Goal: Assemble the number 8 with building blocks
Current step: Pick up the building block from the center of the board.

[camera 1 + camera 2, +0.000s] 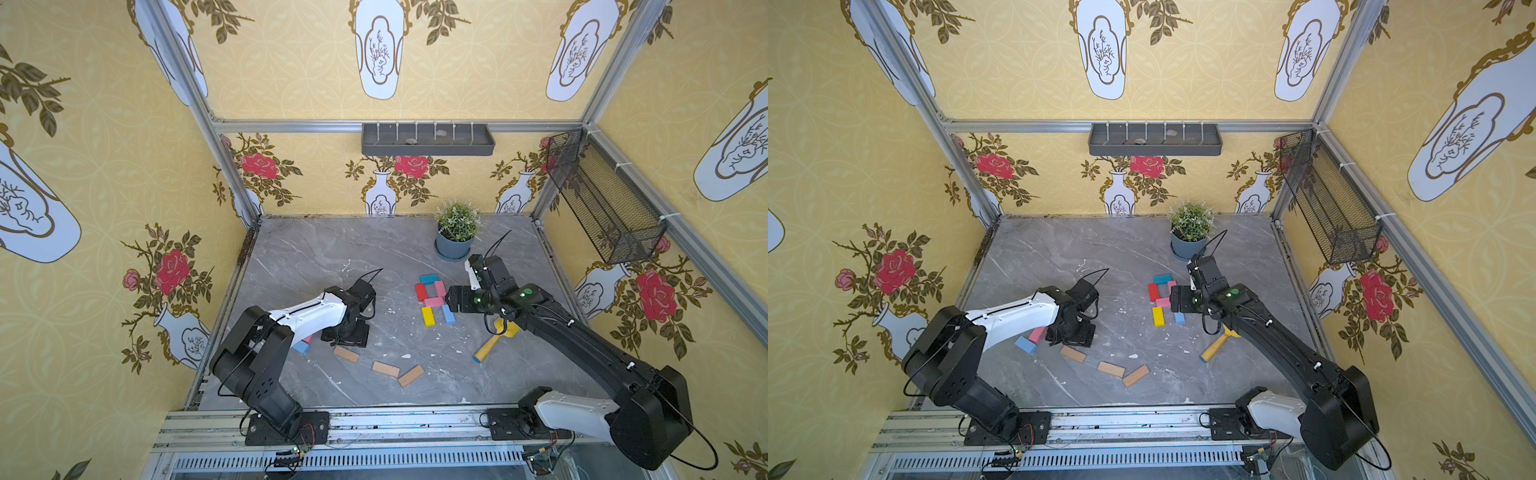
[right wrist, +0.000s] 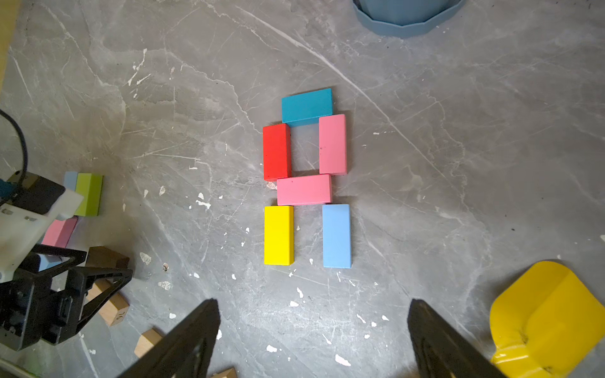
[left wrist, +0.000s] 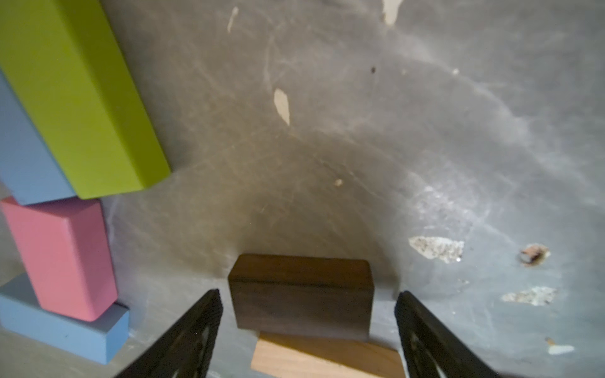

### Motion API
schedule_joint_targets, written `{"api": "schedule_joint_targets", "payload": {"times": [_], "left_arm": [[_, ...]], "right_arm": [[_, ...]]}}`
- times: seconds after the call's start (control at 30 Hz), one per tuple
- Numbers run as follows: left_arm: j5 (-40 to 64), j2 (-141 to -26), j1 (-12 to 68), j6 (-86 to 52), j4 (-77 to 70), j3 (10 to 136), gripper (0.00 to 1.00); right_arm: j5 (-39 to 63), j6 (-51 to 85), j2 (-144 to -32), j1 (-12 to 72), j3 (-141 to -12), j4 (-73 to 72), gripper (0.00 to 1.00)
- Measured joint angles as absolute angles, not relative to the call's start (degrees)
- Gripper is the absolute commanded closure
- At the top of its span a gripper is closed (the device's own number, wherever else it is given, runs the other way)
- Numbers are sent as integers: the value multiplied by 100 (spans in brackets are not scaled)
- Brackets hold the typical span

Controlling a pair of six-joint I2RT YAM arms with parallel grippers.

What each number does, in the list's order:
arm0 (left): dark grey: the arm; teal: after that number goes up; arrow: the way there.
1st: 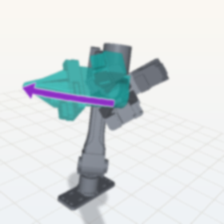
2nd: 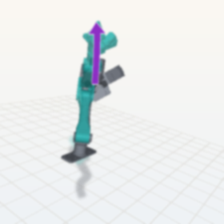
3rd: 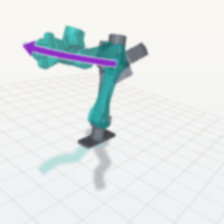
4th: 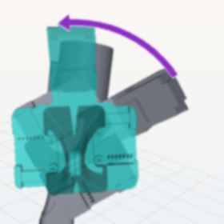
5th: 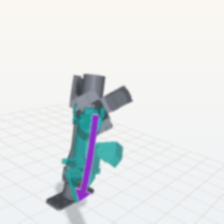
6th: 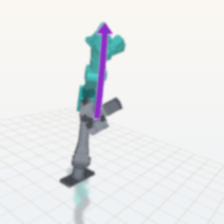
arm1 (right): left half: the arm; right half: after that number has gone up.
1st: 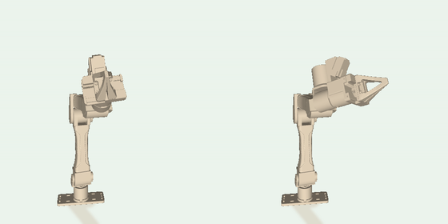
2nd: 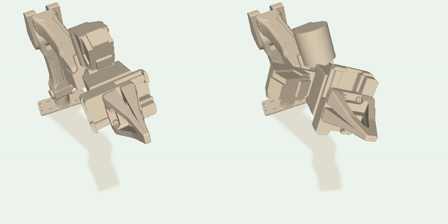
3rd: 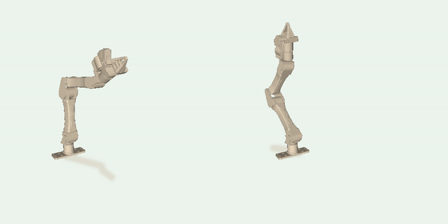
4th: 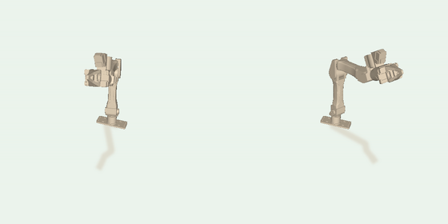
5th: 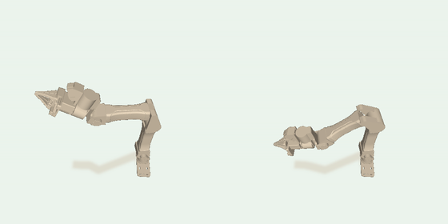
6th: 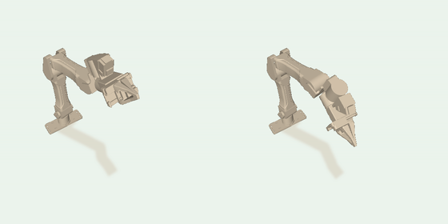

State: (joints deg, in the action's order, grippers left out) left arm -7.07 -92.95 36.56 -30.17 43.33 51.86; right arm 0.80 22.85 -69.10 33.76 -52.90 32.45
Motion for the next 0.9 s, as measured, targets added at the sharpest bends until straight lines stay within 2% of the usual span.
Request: {"api": "schedule_joint_targets", "payload": {"times": [0.23,0.57,0.9], "left_arm": [[-637,-9432,3667,-3050,4283,5238,33],[-596,-9400,3667,-3157,4198,5194,49],[-548,-8807,3944,-3503,4049,5203,52]], "right_arm": [[78,2265,-6910,3376,-5253,3242,7],[78,2265,-6945,3371,-5216,3242,7],[-38,2270,-6941,3371,-5216,3245,7]]}}
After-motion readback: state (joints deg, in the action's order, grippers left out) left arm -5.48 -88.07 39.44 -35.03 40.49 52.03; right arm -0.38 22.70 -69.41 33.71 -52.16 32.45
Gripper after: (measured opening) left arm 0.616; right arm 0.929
